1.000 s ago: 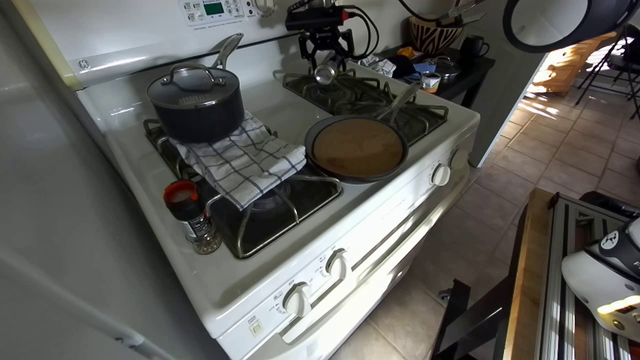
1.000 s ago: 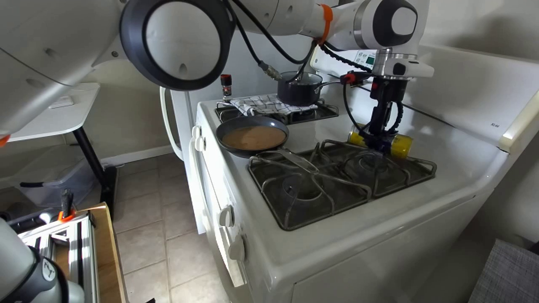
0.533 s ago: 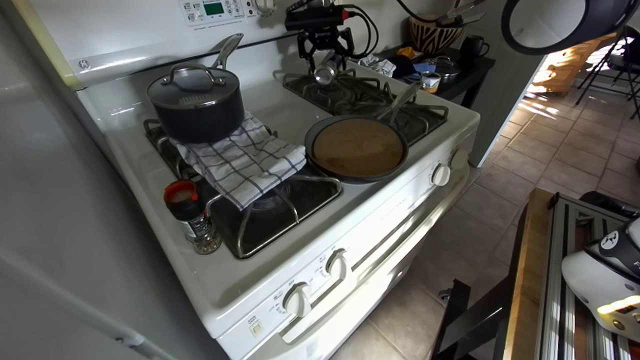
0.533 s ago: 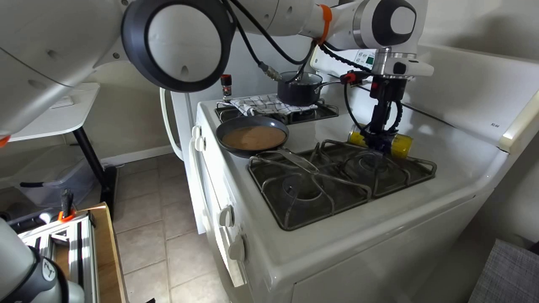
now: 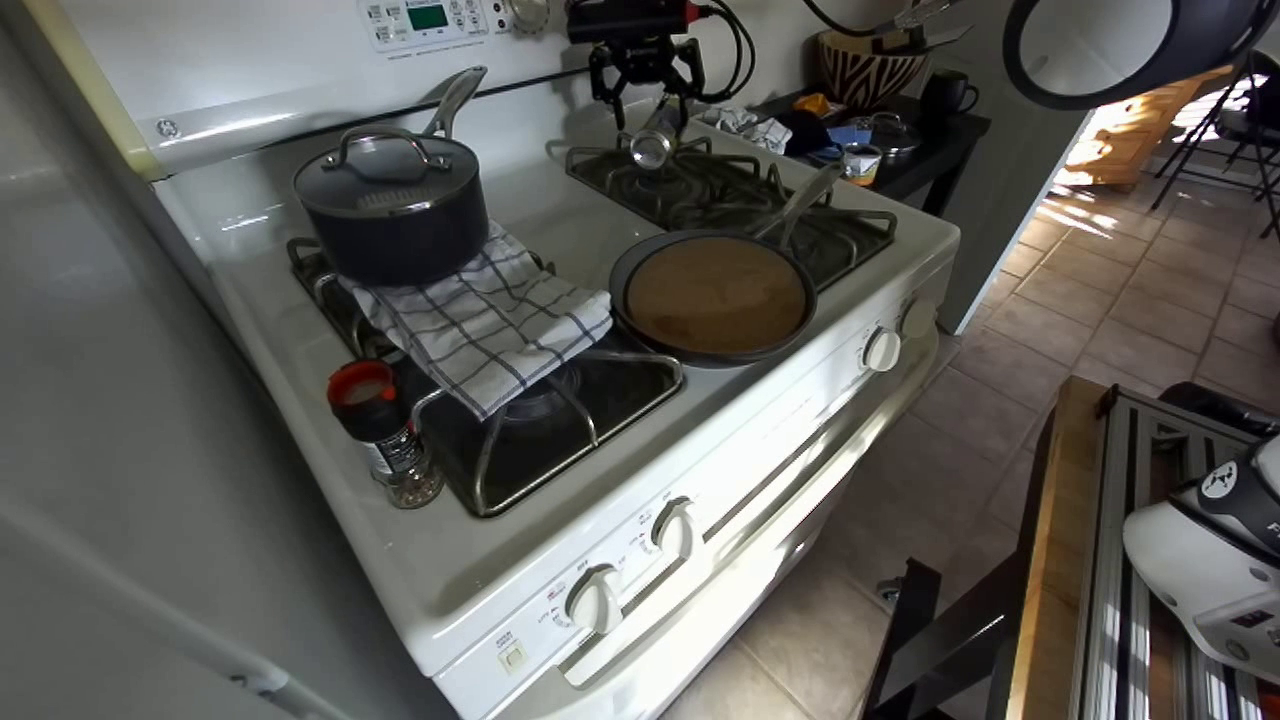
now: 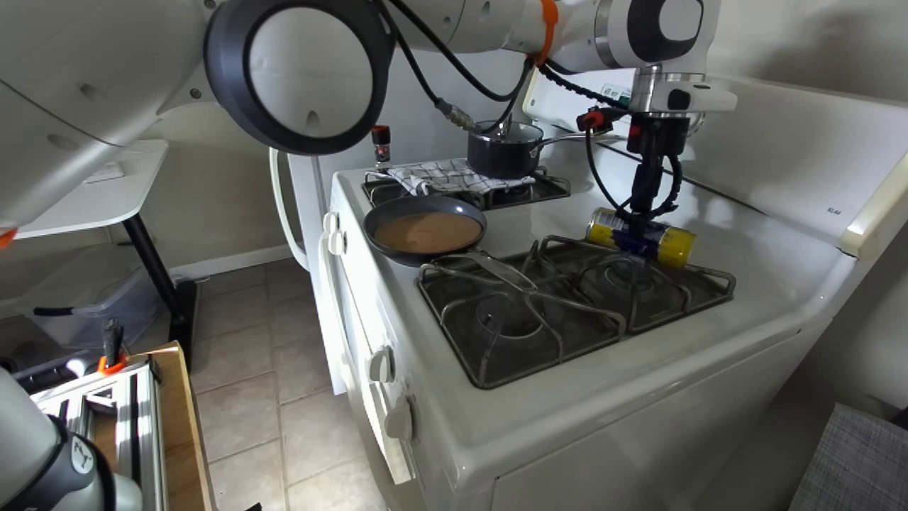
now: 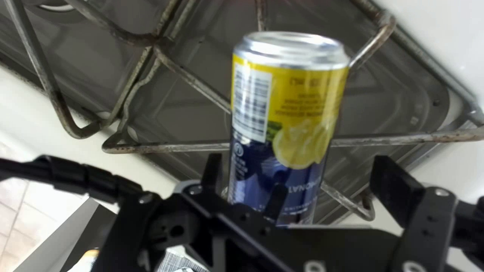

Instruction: Pick up the blue and yellow can on the towel and place it on the rare right plate of the stove

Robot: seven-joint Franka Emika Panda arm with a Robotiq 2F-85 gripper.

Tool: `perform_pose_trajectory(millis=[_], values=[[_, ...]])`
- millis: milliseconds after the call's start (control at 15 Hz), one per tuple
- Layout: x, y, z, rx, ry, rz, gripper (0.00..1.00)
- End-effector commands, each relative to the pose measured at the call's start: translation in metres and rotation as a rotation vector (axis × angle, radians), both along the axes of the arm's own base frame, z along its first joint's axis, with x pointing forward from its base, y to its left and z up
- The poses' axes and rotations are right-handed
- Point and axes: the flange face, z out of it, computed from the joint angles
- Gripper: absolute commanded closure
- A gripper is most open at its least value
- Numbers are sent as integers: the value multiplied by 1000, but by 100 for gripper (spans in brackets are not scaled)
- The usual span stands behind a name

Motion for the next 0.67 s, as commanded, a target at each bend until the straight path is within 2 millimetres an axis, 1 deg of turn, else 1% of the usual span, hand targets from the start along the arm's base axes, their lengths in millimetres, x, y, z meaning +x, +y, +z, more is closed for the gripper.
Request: perform_pose_trajectory(millis=[0, 200, 600], values=[[0, 2, 0, -7, 19, 16, 0], [0, 1, 3, 0, 6, 13, 0], [2, 2, 18, -4, -30, 14, 0]])
